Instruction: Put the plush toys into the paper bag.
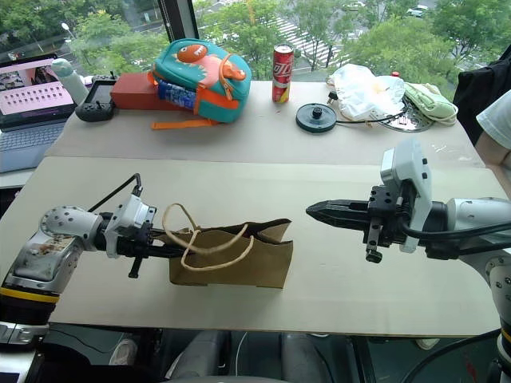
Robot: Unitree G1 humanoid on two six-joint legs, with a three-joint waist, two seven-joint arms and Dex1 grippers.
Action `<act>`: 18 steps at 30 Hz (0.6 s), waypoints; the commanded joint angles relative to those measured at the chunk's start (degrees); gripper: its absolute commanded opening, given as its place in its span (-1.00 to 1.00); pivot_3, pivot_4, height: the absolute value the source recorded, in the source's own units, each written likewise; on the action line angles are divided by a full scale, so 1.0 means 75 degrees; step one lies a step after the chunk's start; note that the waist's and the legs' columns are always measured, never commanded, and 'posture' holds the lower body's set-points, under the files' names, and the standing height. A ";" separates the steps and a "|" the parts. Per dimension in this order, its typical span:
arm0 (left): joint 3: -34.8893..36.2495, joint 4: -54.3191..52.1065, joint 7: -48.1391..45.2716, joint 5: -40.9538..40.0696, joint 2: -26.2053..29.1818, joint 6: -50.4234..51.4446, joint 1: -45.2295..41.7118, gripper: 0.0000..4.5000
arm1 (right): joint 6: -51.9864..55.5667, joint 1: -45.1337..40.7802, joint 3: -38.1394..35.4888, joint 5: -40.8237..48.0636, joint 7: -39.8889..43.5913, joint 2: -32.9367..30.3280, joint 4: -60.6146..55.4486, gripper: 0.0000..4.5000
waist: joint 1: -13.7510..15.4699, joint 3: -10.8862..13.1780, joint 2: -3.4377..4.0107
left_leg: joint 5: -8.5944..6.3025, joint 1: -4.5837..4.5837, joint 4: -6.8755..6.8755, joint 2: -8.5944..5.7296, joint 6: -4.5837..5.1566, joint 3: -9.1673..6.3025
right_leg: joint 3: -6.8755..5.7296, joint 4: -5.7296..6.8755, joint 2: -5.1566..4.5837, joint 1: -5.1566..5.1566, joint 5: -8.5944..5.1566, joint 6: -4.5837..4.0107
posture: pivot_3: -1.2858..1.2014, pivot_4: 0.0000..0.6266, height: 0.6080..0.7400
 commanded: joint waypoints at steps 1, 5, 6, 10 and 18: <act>0.0321 -0.0418 0.0054 -0.0301 0.0303 0.0436 -0.0022 -0.16 | -0.0312 0.0004 -0.0051 -0.0107 0.0099 -0.0170 -0.0060 -1.00 | 0.0003 0.0000 0.0000 | 0.0000 0.0000 0.0000 0.0000 0.0000 0.0000 | 0.0000 0.0000 0.0000 0.0000 0.0000 0.0000 | 0.03 -0.52 0.98; 0.0589 -0.0749 0.0092 -0.0608 0.0612 0.0994 -0.0183 -0.16 | -0.0393 0.0025 0.0027 -0.0257 0.0125 -0.0244 -0.0001 -1.00 | 0.0000 0.0000 -0.0001 | 0.0000 -0.0001 0.0001 -0.0001 0.0000 0.0000 | -0.0001 0.0000 -0.0001 0.0000 -0.0006 0.0011 | 0.03 -0.52 0.98; 0.0666 -0.0831 0.0092 -0.0700 0.0698 0.1156 -0.0238 -0.16 | -0.0415 0.0023 0.0046 -0.0277 0.0132 -0.0253 0.0003 -1.00 | -0.0002 0.0000 0.0000 | 0.0000 -0.0002 0.0001 0.0002 0.0000 -0.0001 | -0.0002 0.0000 0.0002 -0.0001 -0.0007 0.0012 | 0.03 -0.52 0.98; 0.1202 -0.1311 -0.0192 -0.1552 0.1534 0.2385 -0.0533 -0.16 | -0.0483 -0.0038 0.0124 -0.0345 0.0194 -0.0346 0.0027 -1.00 | -0.0027 0.0003 -0.0005 | 0.0000 -0.0001 -0.0001 0.0005 0.0000 0.0000 | -0.0002 0.0001 0.0004 -0.0003 -0.0009 0.0015 | 0.03 -0.52 0.98; 0.2048 -0.0965 -0.0858 -0.2622 0.3243 0.4267 -0.0592 -0.16 | -0.0494 -0.0082 0.0013 -0.0213 0.0374 -0.0561 -0.0015 -1.00 | -0.0038 0.0007 -0.0006 | -0.0001 0.0001 -0.0007 0.0006 0.0000 0.0002 | -0.0003 0.0003 0.0004 -0.0009 -0.0016 0.0010 | 0.03 -0.52 0.98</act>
